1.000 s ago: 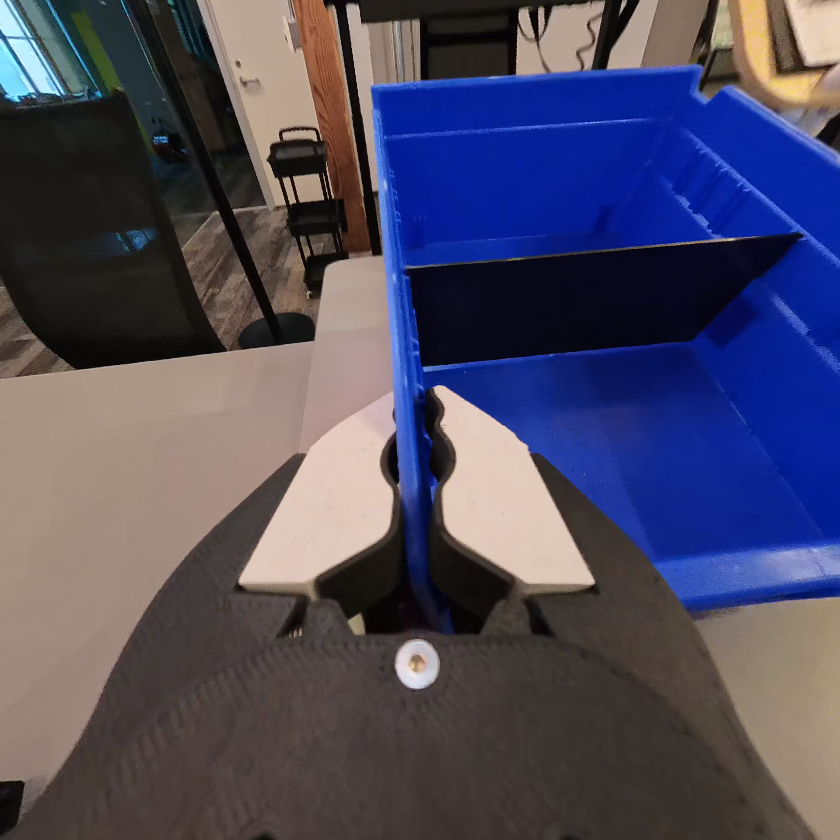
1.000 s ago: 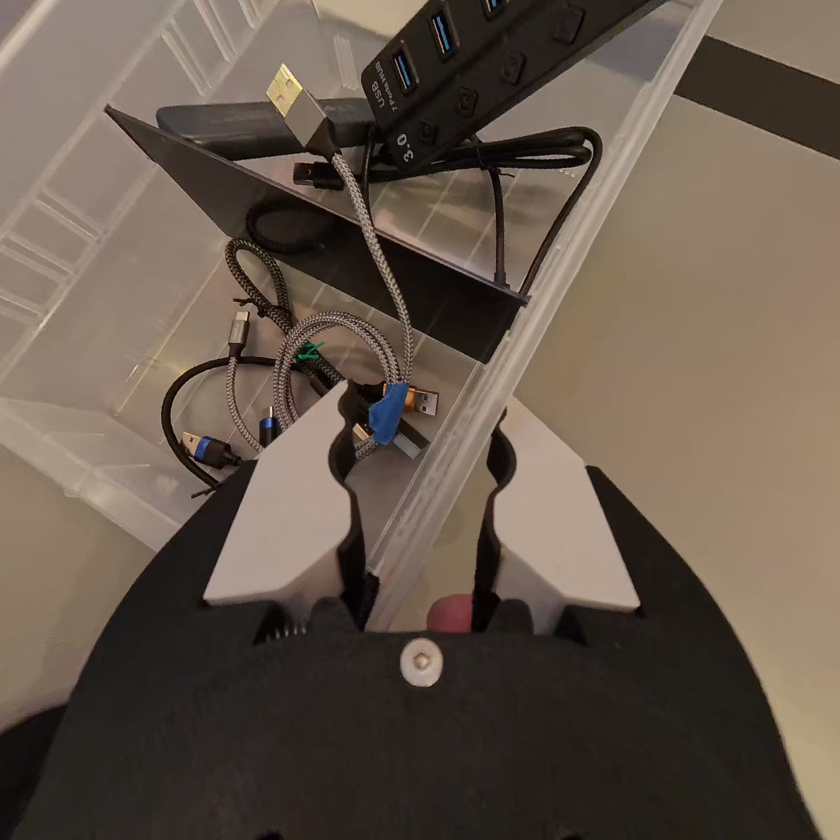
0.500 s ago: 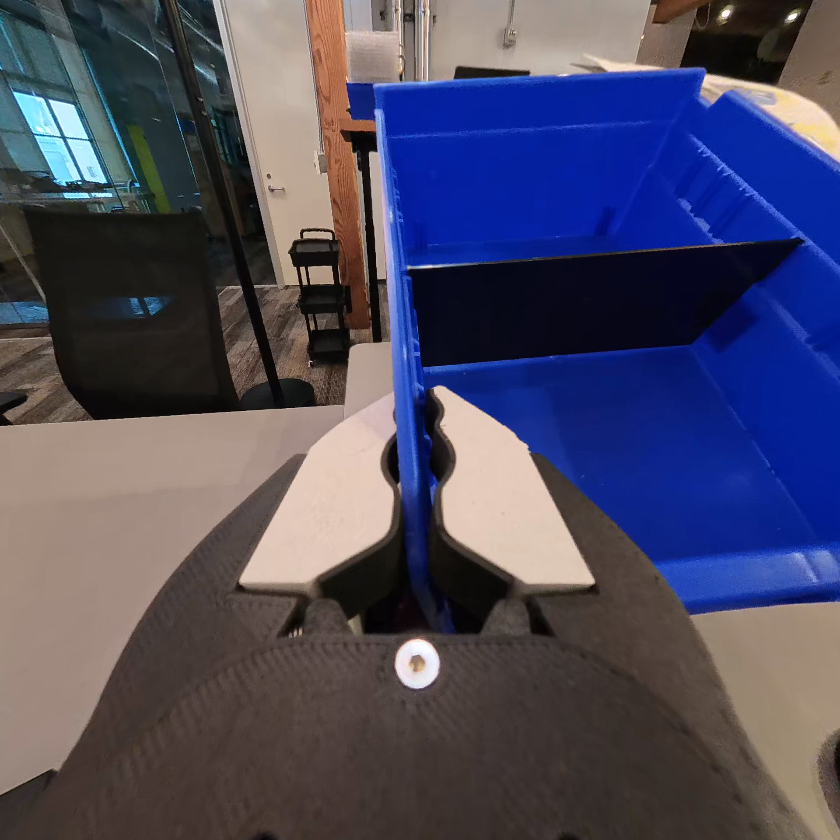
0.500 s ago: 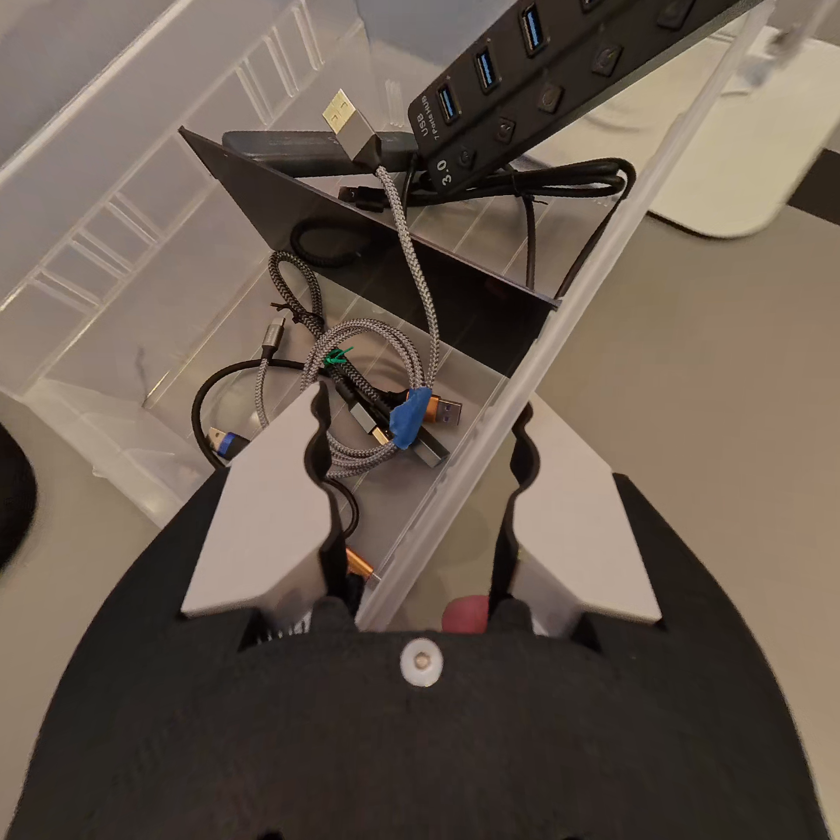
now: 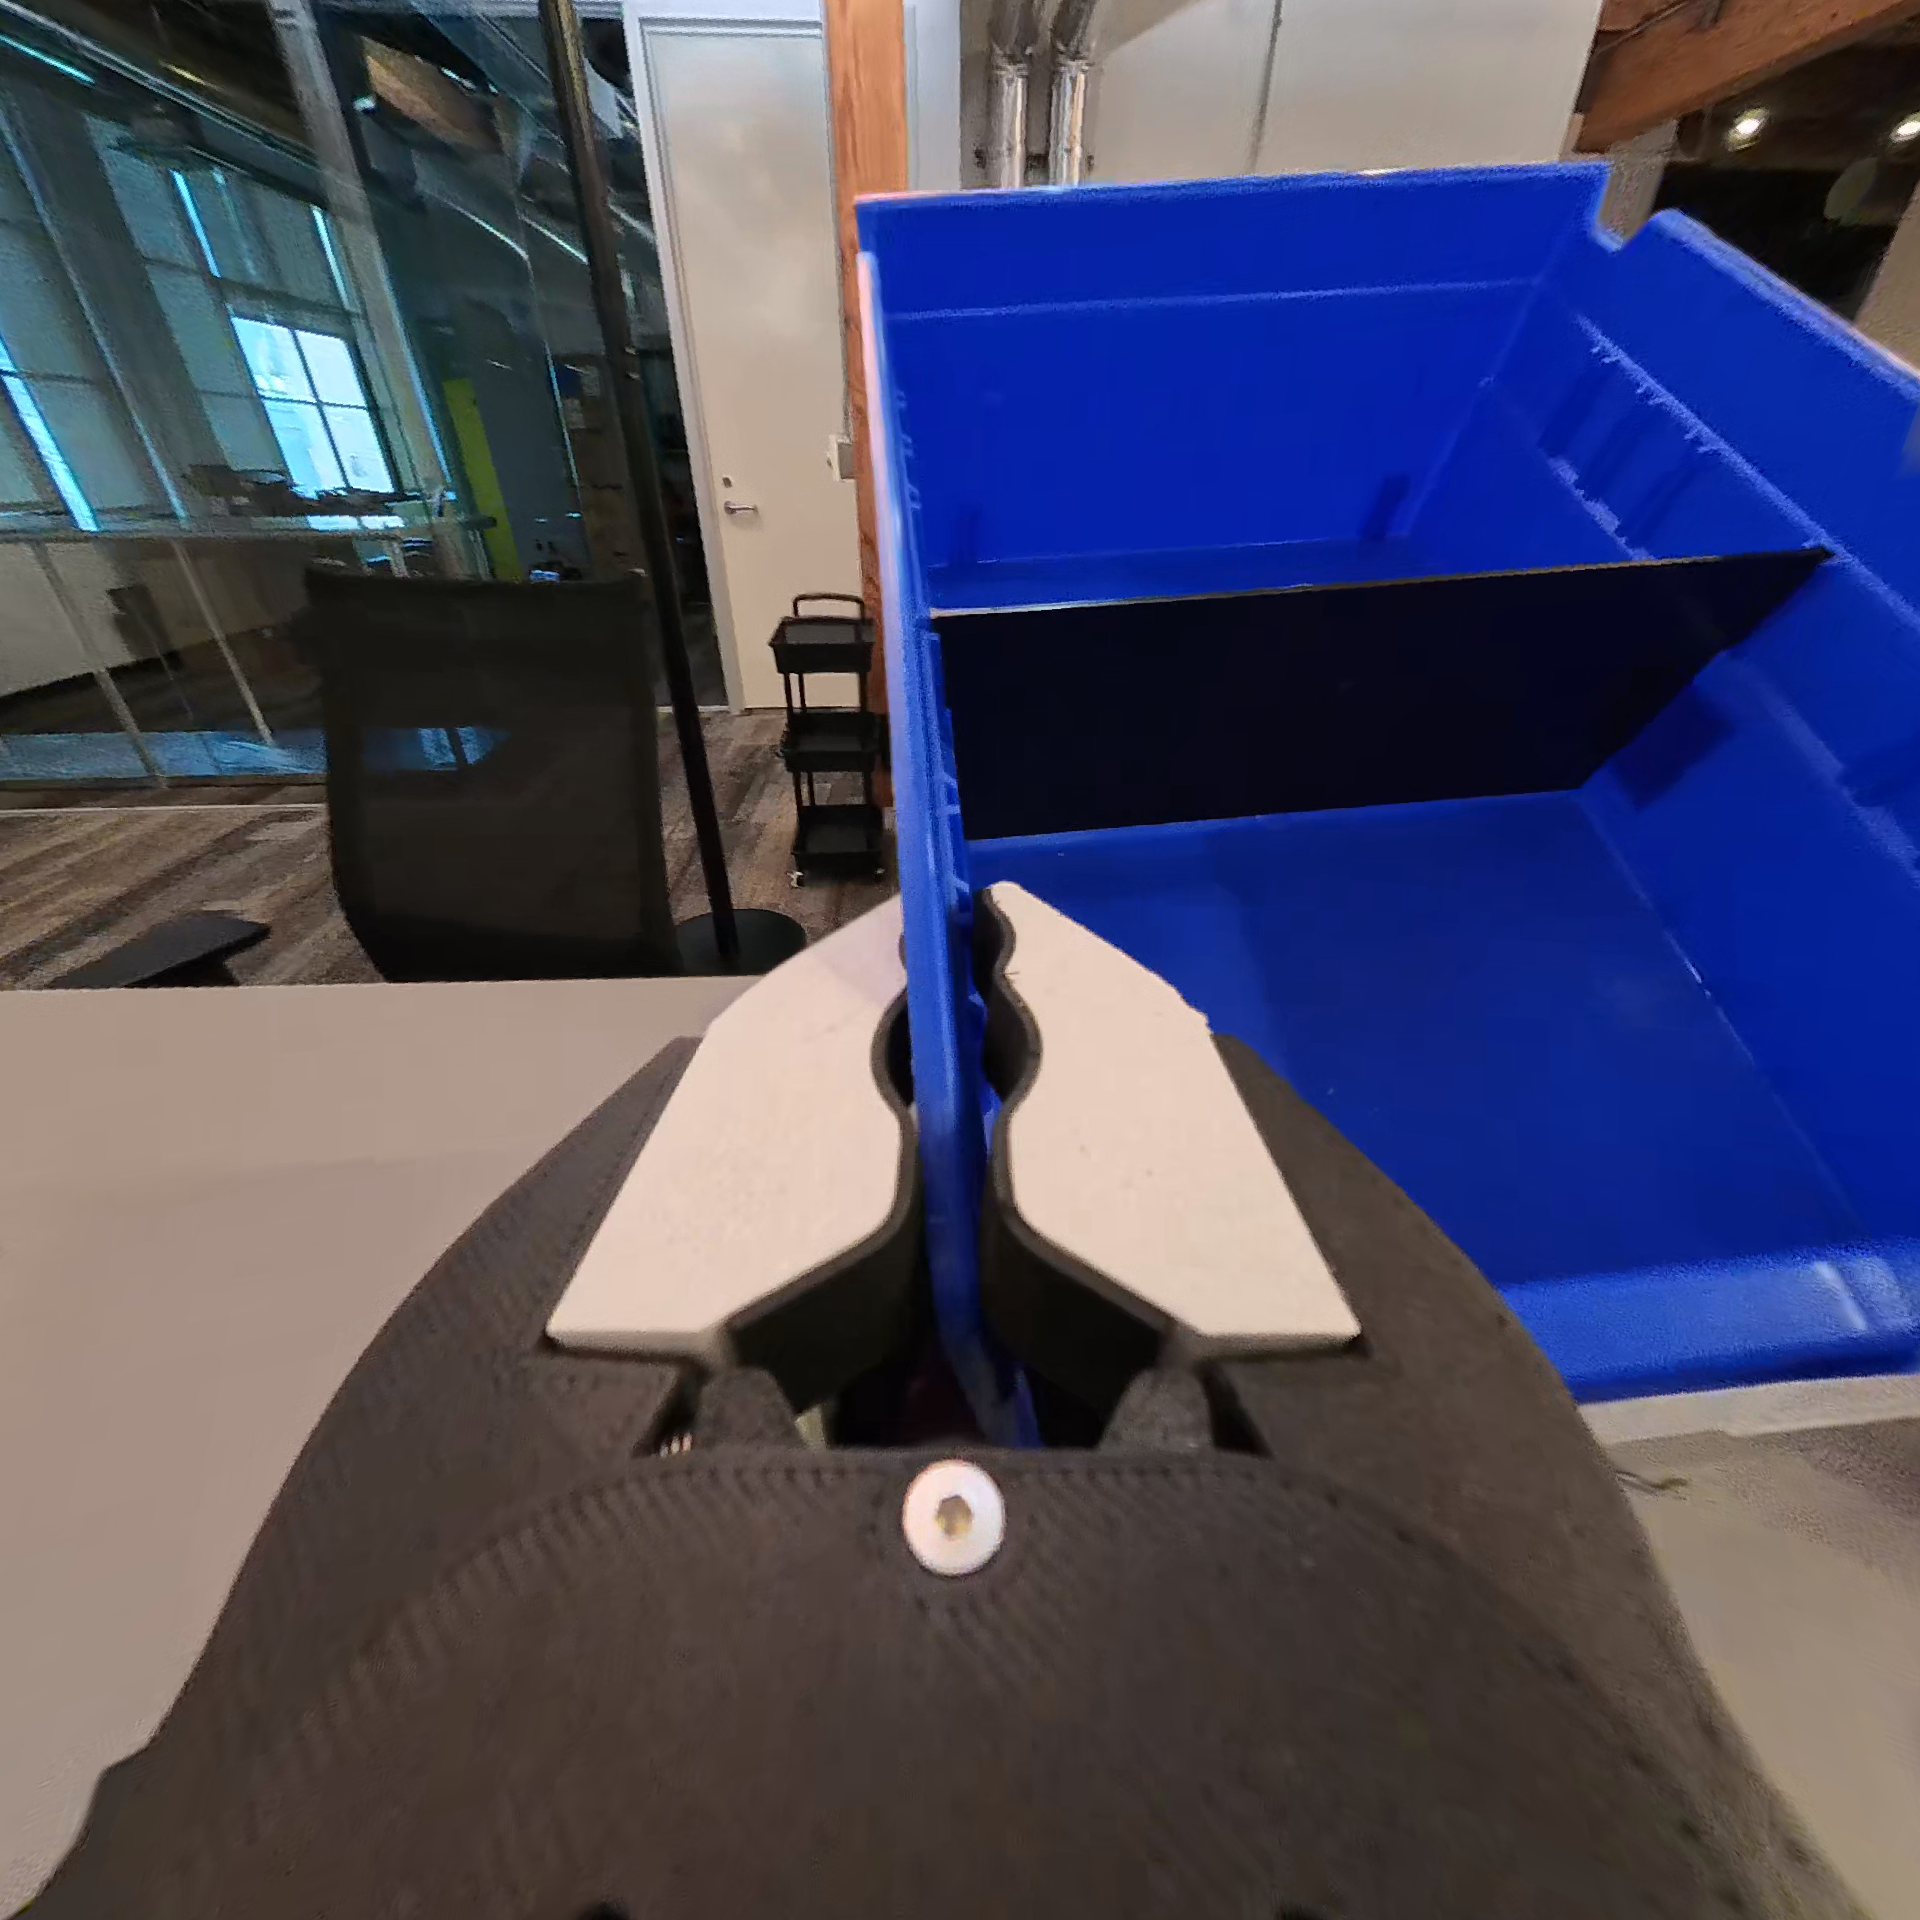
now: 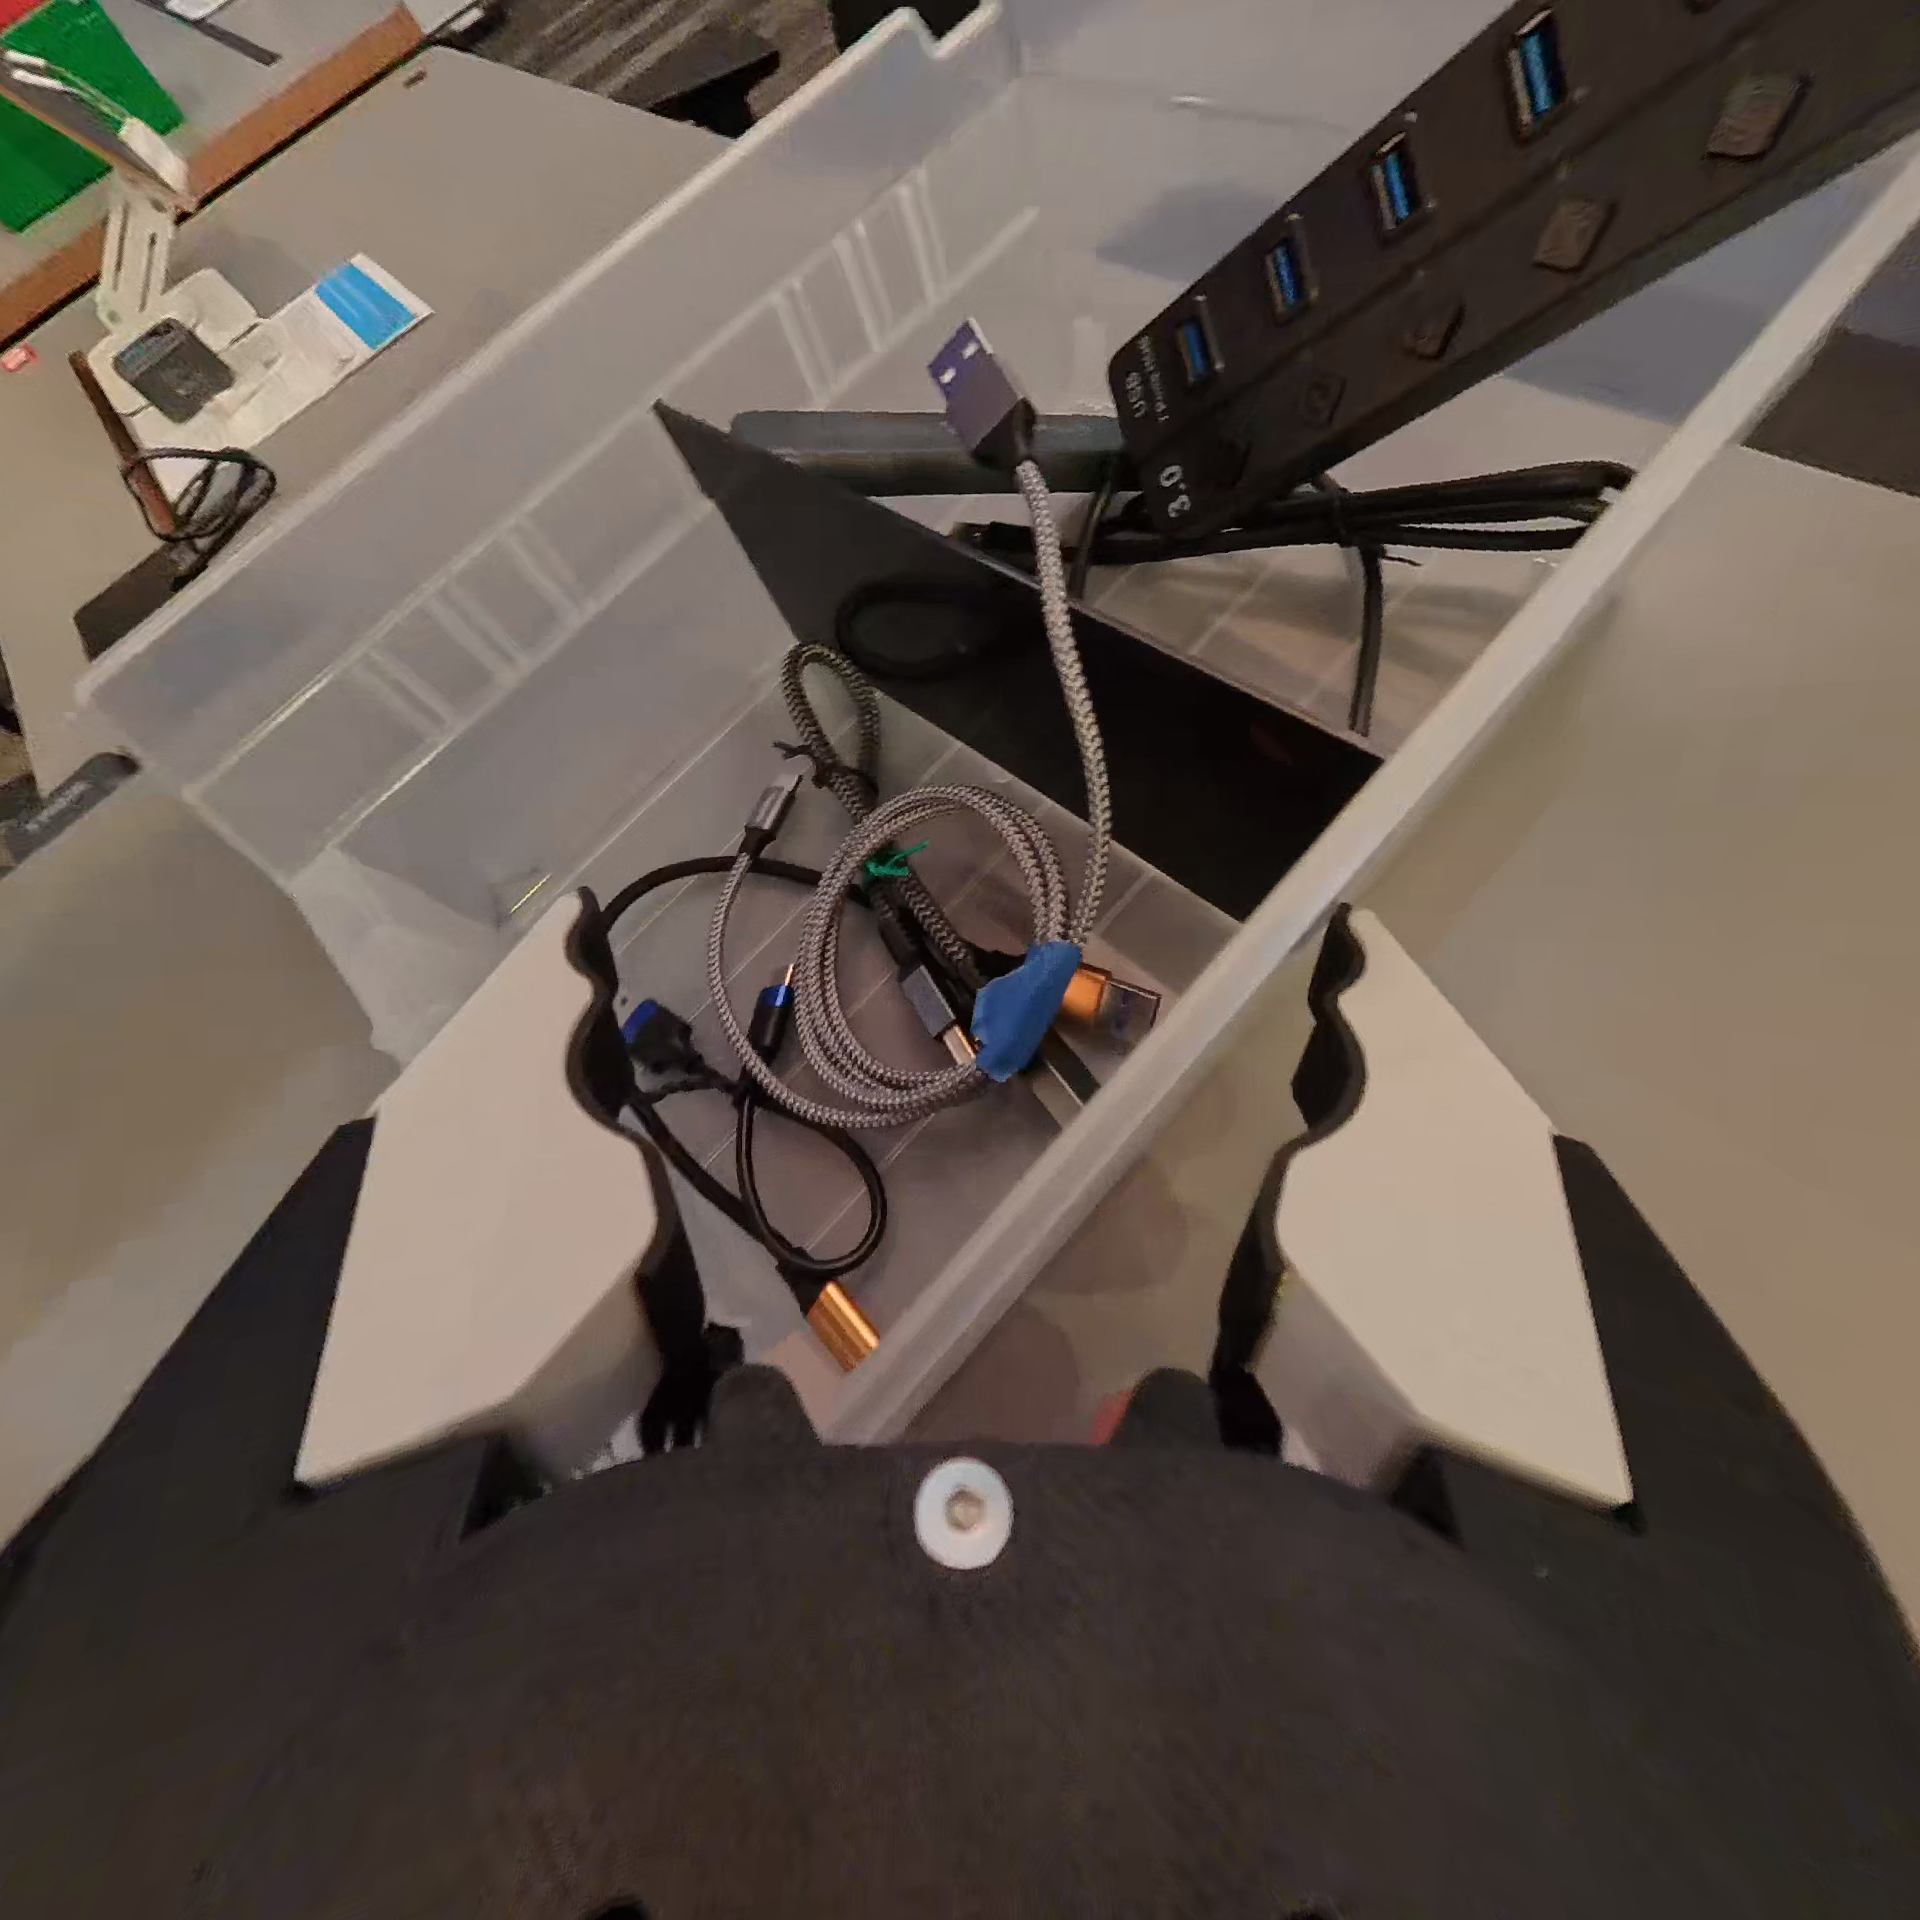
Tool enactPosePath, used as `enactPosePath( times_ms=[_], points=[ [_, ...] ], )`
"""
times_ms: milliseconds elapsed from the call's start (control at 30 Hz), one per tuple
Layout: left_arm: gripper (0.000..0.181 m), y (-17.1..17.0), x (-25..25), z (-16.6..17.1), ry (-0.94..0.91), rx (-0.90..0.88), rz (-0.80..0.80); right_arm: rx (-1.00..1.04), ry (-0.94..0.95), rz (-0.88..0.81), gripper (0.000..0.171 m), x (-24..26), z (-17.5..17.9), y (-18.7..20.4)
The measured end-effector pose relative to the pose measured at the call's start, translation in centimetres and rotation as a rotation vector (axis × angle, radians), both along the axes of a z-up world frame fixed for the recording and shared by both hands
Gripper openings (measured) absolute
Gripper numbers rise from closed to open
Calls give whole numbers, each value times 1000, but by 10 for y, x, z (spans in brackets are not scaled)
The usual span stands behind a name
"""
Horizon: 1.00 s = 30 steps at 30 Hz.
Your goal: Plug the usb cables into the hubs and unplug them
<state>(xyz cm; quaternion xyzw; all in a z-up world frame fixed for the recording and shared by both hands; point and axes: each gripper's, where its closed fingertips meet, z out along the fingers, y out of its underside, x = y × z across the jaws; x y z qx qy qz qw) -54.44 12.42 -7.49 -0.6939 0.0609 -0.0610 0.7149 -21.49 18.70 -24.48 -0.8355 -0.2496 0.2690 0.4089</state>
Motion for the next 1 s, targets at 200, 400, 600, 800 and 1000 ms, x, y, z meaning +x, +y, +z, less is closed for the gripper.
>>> enactPosePath(
  times_ms=[200,400,600,800,1000],
  points=[
    [5,-13,-8,24,21,18,22,2,120,91,157,-67,19,-3],
    [5,-11,50,44,52,11,-51,168,245,78,153,-21,90,-13],
    [5,20,189,63,96,-2,-215,408,325,39,143,103,187,-66],
    [5,52,389,52,150,-58,-430,567,264,-122,142,232,217,-122],
    [5,79,556,8,56,-169,-603,546,321,-369,119,374,198,-133]
  ],
)
